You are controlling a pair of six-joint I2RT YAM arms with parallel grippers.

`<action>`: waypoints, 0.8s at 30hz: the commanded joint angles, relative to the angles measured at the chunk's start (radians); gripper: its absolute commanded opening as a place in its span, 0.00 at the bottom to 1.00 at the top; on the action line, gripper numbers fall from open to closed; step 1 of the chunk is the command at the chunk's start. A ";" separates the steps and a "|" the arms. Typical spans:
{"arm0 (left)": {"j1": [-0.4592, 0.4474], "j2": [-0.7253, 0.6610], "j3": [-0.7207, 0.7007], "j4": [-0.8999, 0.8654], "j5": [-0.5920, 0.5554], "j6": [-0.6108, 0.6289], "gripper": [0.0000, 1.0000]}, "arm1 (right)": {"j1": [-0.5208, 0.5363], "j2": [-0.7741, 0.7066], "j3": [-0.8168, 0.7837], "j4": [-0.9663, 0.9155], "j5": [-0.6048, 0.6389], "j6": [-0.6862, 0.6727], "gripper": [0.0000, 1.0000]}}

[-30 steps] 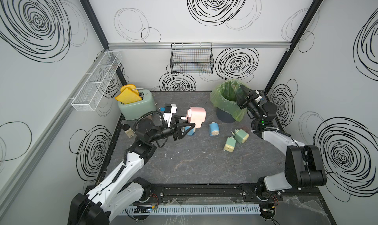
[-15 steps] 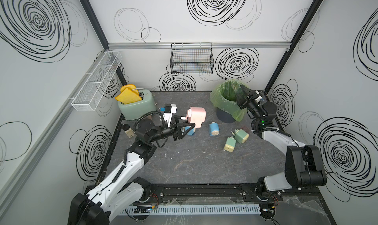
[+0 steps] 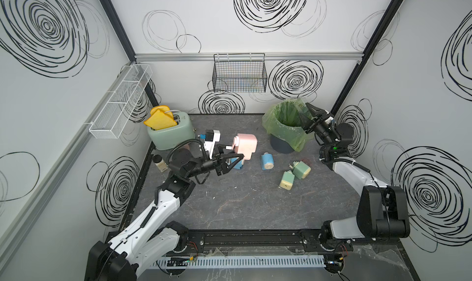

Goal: Take out the pencil sharpener tray and clean the shavings
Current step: Pour the shavings into the trash bin.

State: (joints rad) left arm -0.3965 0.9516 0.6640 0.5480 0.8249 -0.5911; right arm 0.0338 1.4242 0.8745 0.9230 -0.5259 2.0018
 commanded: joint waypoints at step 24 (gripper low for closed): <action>0.019 0.024 0.025 0.129 0.028 -0.047 0.08 | -0.050 0.046 0.321 -0.531 -0.296 -0.708 0.37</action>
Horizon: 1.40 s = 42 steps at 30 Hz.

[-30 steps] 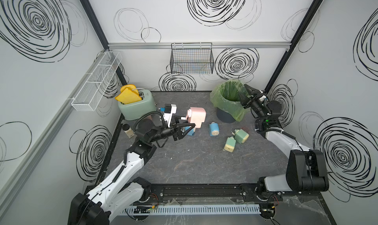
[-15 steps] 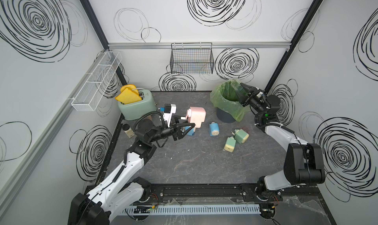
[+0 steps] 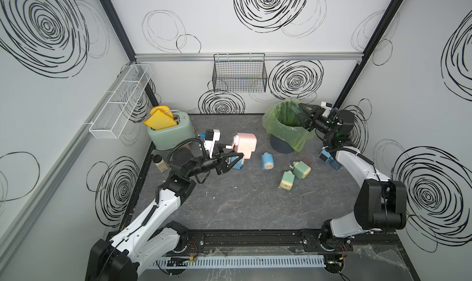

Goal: Take out the pencil sharpener tray and clean the shavings
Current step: Pour the shavings into the trash bin, then place the container at the center of the board.

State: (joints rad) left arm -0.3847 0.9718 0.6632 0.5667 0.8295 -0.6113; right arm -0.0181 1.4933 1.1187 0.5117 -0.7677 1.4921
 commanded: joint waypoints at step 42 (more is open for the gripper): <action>0.029 0.042 0.062 0.328 0.148 -0.202 0.08 | 1.038 -0.709 -0.789 -0.327 0.862 -1.256 0.41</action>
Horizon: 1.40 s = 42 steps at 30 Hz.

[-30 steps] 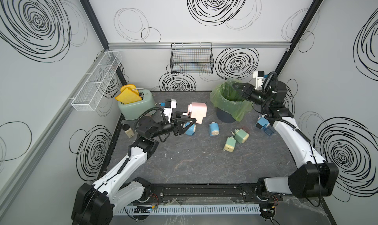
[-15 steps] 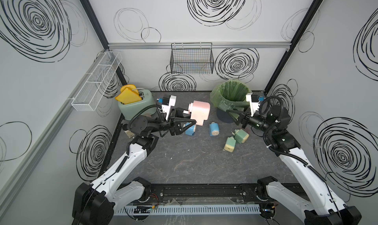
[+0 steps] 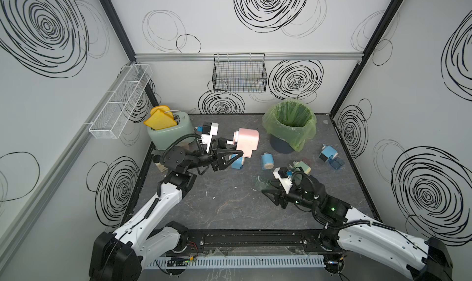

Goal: Take out the pencil sharpener tray and clean the shavings
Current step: Place the container at the center of the board.

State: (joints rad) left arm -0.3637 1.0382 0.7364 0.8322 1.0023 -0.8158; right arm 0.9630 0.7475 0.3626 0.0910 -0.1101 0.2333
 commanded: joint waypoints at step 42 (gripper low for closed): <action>-0.268 -0.262 -0.464 0.089 -0.358 0.131 0.10 | -0.123 -0.028 0.153 0.002 -0.400 0.158 0.99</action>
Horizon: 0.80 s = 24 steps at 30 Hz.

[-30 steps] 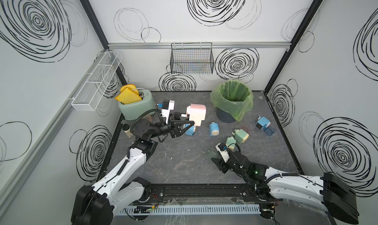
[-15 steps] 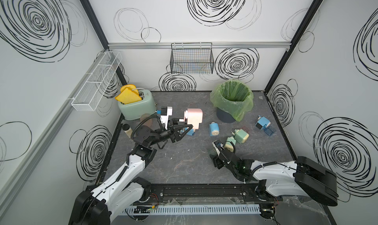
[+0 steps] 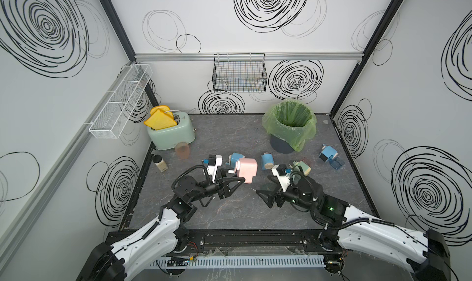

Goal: Take out the pencil sharpener tray and clean the shavings
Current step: Place the container at the center of the board, then place the pencil sharpener at the center of the board.

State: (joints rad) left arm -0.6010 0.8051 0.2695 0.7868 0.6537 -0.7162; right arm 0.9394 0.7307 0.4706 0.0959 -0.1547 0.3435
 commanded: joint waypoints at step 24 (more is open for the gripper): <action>-0.104 0.014 0.010 0.186 0.089 0.050 0.10 | -0.193 0.183 0.149 0.373 -0.790 0.226 0.99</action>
State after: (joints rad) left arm -0.6998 0.8207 0.2504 0.8730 0.7212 -0.6754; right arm 0.7300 0.9108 0.5949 0.3935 -0.9482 0.5831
